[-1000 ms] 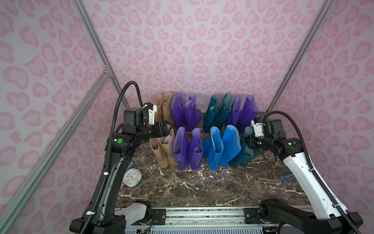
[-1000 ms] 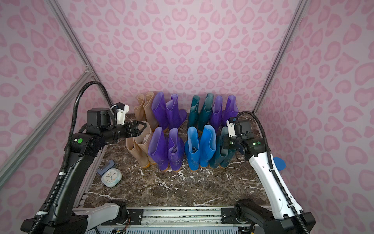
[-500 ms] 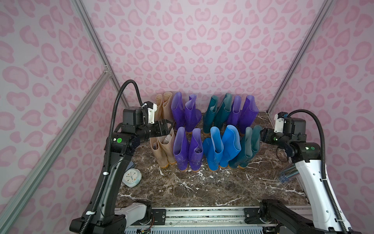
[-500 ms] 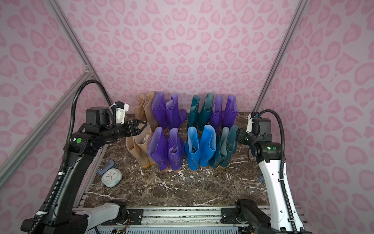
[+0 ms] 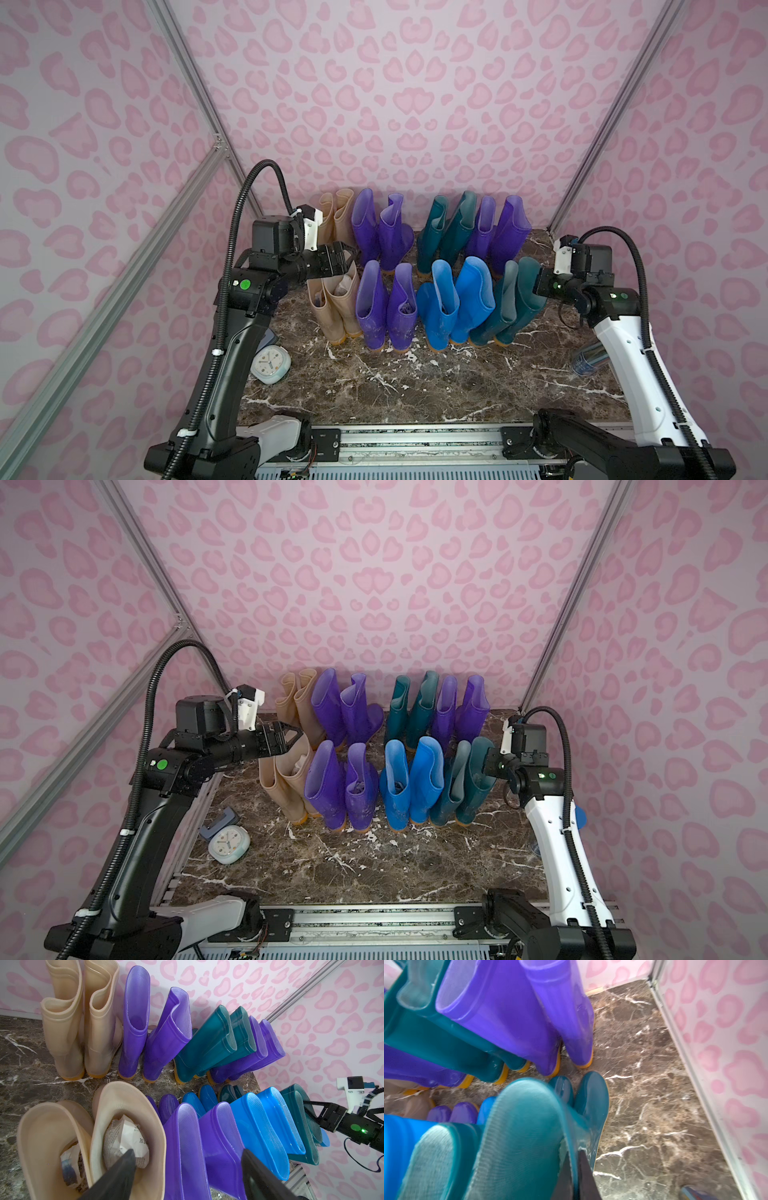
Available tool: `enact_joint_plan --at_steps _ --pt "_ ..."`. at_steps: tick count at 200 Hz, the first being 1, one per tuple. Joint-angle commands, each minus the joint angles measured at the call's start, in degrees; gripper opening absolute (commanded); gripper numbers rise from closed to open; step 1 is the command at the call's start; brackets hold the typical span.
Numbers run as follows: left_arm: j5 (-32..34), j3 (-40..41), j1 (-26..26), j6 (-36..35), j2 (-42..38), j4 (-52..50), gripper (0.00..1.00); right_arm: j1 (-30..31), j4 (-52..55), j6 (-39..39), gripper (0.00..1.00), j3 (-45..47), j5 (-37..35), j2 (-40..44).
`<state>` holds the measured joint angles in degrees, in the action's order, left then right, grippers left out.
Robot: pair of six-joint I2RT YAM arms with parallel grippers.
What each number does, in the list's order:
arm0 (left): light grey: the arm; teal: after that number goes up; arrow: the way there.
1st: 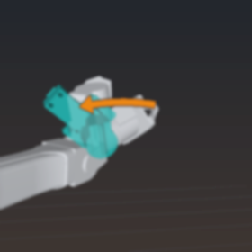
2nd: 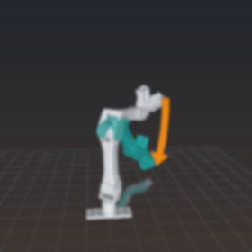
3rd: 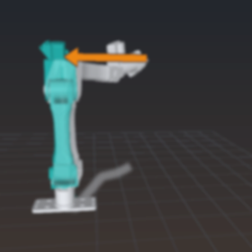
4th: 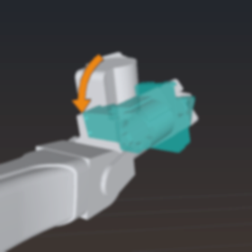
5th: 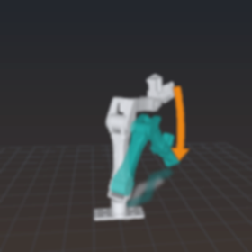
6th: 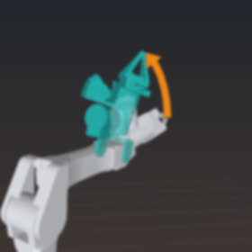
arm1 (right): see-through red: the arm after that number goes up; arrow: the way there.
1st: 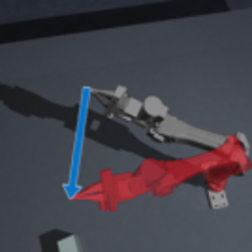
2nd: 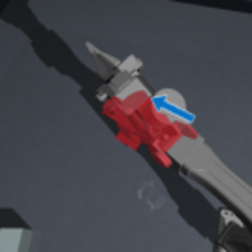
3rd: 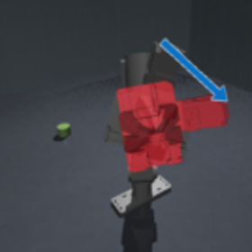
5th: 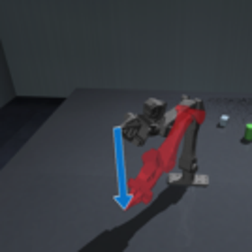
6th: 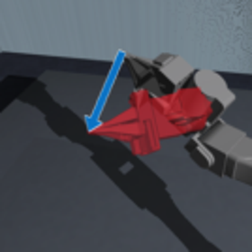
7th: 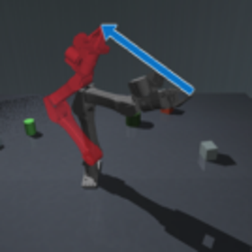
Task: Match and arrange rain boots in pairs
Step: Adjust the rain boot at the center of the board.
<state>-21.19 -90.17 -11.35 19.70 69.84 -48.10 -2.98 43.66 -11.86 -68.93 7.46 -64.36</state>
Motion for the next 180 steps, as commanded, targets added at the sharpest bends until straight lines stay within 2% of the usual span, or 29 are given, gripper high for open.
enact_joint_plan --at_steps 1,9,17,31,42,56,70,85,98,107,126,149,170,180 --pt "-1.0 -0.8 0.0 0.1 0.4 1.2 0.81 -0.2 -1.7 1.8 0.00 -0.7 -4.0 0.1" --pt "-1.5 -0.8 0.0 0.3 0.6 1.3 0.81 -0.5 -2.5 1.2 0.01 -0.2 -3.0 0.3" --pt "-1.7 -0.7 0.0 0.2 0.8 1.5 0.81 -1.0 -3.3 0.5 0.13 0.8 0.0 0.3" --pt "-1.4 -0.7 0.0 0.2 0.7 1.1 0.81 -1.1 -3.2 0.5 0.13 2.0 4.0 -0.8" --pt "-1.0 -0.1 0.0 0.2 0.3 1.5 0.81 -1.1 -3.0 0.6 0.32 2.3 4.1 -1.1" --pt "-0.6 0.2 -0.1 0.0 0.1 1.5 0.81 -1.1 -3.5 0.6 0.42 1.6 2.8 -0.4" --pt "-0.7 -0.3 0.1 -0.1 0.5 0.7 0.81 -0.9 -2.3 0.5 0.57 -1.7 1.0 0.0" --pt "-1.0 -0.4 0.0 -0.1 0.6 0.7 0.81 1.9 -1.2 0.2 0.60 -6.0 -3.3 0.7" --pt "-0.5 -0.5 0.0 -0.3 0.4 0.6 0.81 7.6 -0.5 -0.9 0.62 -8.6 -7.9 0.6" --pt "-0.4 -0.5 -0.1 -0.3 0.2 0.5 0.81 11.9 0.3 -1.9 0.62 -11.7 -8.8 -0.4" --pt "-0.5 -0.2 0.0 -0.2 0.0 0.7 0.81 18.1 -0.9 -4.2 0.65 -11.6 -8.5 -3.0" --pt "-0.8 -0.3 0.0 0.1 -0.1 0.6 0.81 19.2 -3.9 -5.5 0.67 -9.6 -7.0 -6.5" --pt "-1.1 -0.3 0.0 0.1 -0.4 0.5 0.81 19.1 -3.9 -5.0 0.67 -10.0 -10.7 -10.3" --pt "-1.0 -0.3 0.0 0.1 -0.6 0.3 0.81 18.9 -4.3 -4.4 0.66 -10.3 -9.9 -11.8"
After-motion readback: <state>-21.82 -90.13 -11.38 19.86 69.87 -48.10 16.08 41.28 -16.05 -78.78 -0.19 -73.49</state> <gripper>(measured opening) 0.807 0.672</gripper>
